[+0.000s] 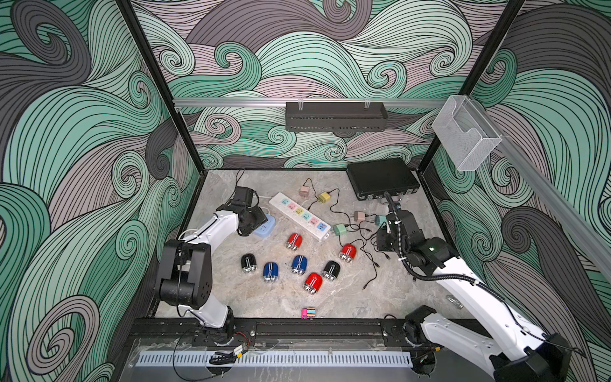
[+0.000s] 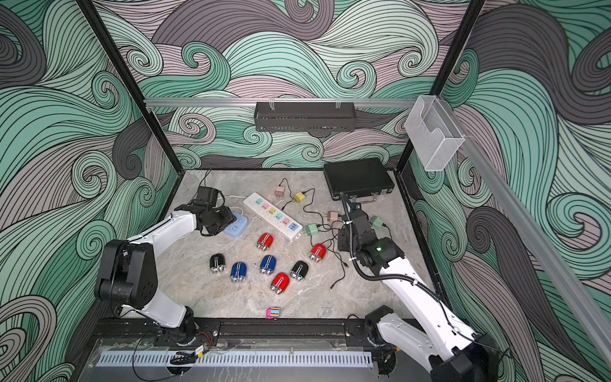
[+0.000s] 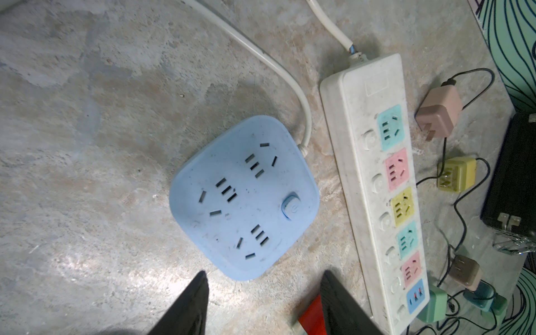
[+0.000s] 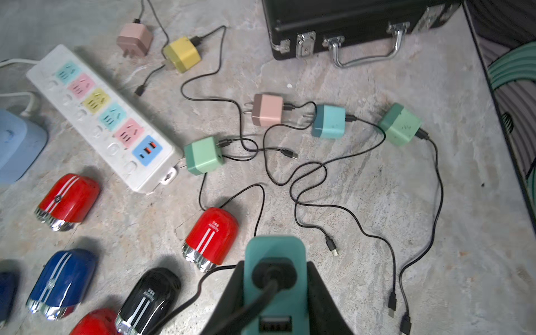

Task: Unplug the electric shaver
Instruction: Place the plug at the center of the board.

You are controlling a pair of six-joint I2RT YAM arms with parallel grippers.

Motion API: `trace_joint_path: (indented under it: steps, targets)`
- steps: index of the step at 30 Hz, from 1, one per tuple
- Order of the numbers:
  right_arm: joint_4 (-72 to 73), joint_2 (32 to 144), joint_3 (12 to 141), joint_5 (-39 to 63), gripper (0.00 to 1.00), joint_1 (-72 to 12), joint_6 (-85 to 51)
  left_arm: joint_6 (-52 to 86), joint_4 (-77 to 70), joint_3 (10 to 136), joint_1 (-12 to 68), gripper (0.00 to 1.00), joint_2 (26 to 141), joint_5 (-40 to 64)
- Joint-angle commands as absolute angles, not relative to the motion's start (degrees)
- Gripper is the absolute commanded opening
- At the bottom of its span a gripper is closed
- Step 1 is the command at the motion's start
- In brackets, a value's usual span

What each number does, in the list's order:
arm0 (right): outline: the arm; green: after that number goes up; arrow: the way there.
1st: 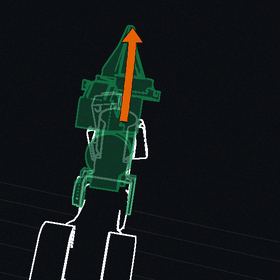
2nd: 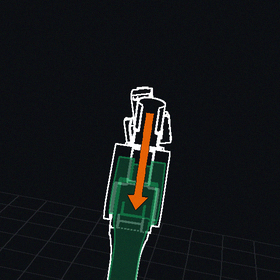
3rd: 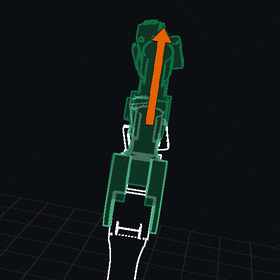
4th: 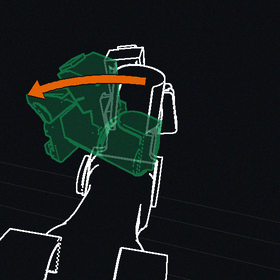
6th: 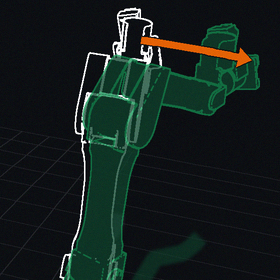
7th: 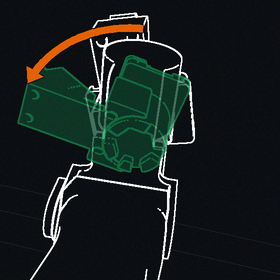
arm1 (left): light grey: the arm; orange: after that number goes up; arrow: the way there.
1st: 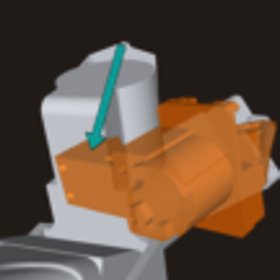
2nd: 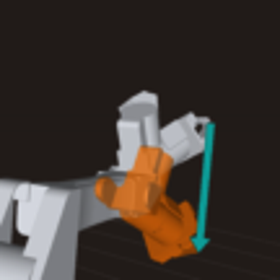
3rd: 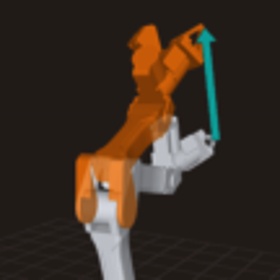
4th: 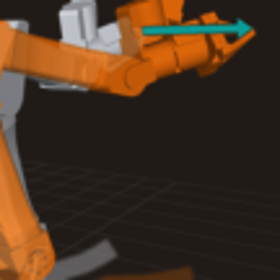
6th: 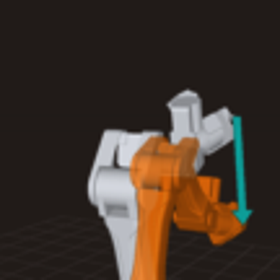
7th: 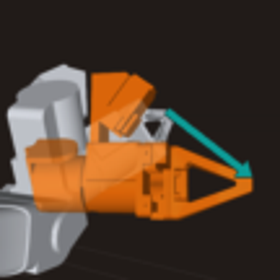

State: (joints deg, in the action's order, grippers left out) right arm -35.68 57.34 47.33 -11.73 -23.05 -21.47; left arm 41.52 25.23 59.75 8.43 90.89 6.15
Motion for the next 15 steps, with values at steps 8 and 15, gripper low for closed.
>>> trace_joint_path:
  steps: [8,15]
  targets:
    - [-9.96,67.12,39.21,15.94,0.21,-4.48,-29.55,40.61,24.52,58.85,10.37,0.61,91.23,5.84]
    - [1.20,76.42,37.70,24.25,0.21,0.92,-33.49,40.52,24.52,58.75,10.90,0.61,91.14,5.89]
